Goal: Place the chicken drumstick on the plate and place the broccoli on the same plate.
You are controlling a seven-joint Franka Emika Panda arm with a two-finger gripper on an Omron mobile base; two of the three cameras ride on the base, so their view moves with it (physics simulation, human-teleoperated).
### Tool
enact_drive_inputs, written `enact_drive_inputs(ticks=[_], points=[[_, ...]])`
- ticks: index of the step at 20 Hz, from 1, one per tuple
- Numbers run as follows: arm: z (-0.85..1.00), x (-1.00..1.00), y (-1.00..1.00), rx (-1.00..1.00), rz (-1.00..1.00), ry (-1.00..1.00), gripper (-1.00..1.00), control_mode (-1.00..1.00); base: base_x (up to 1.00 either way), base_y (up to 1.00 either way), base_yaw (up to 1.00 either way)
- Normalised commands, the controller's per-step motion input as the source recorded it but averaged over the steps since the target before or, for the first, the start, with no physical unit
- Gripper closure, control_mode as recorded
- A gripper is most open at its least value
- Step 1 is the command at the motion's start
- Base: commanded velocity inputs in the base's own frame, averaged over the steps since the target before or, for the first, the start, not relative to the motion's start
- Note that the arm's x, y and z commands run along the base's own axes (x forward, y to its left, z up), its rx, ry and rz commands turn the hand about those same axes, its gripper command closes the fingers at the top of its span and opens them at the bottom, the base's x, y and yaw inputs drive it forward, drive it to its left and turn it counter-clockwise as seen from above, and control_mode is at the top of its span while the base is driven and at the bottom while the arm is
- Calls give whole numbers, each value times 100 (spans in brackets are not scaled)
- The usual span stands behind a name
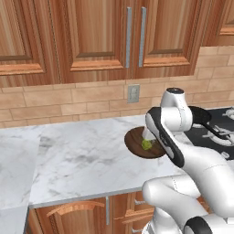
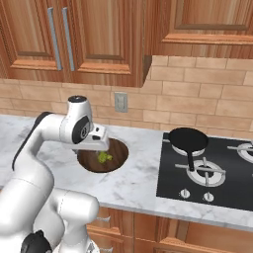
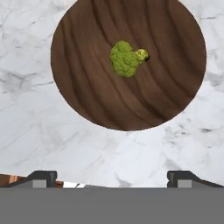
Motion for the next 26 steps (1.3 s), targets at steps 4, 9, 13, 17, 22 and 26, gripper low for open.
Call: enact_drive_inputs(ticks=[4, 9, 13, 17, 22, 26], points=[[-25, 49, 0, 0, 0, 0, -100, -100, 0, 0, 0], [-34, 47, 0, 0, 0, 0, -100, -100, 0, 0, 0], [-35, 38, 0, 0, 0, 0, -100, -100, 0, 0, 0], [-28, 26, 0, 0, 0, 0, -100, -100, 0, 0, 0], [-28, 28, 0, 0, 0, 0, -100, -100, 0, 0, 0], [-25, 24, 0, 0, 0, 0, -100, -100, 0, 0, 0]])
